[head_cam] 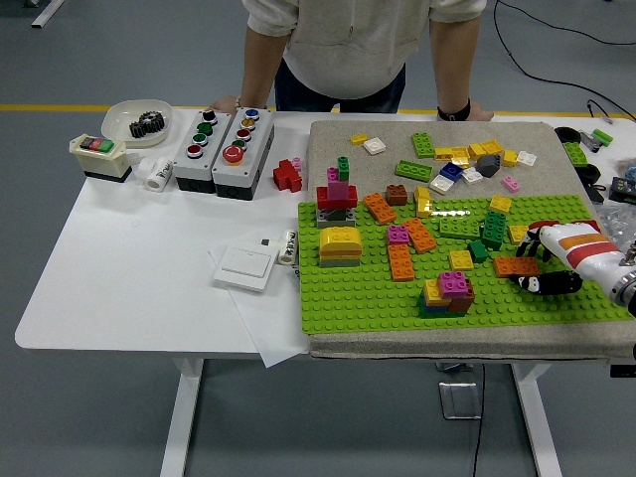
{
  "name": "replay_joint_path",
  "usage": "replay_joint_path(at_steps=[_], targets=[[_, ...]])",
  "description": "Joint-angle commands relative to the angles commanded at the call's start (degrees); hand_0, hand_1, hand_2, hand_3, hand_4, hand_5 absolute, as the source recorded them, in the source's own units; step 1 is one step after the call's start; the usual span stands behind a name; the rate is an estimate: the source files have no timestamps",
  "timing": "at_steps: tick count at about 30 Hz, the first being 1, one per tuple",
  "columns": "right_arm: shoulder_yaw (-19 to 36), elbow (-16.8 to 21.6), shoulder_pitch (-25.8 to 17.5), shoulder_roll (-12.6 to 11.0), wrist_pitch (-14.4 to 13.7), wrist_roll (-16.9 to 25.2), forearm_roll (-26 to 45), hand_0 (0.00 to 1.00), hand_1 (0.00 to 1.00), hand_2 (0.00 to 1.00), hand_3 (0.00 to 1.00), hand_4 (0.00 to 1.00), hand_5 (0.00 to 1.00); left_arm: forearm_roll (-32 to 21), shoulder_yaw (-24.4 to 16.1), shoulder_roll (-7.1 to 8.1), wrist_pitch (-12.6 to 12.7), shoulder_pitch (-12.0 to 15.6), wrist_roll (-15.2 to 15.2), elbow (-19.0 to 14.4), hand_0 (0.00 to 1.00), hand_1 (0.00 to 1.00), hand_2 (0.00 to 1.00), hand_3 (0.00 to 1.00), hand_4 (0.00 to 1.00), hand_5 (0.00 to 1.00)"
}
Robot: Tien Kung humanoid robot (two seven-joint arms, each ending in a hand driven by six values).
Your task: Pick up the brick,pile it on top of brick,press brick,pick up the brick,pile it on top of brick,press brick
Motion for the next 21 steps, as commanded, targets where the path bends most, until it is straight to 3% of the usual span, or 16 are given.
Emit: replay_joint_path(at_steps=[21], targets=[[0.0,-1.2,0.0,0.4,-1.8,0.6,-0.6,0.202,0.392,0.490,0.513,0.725,0.467,0.0,0.1,0.04,0.0,-0.2,0.0,-0.1,0.848,0.816,0.809,0.594,0.679,0.682]])
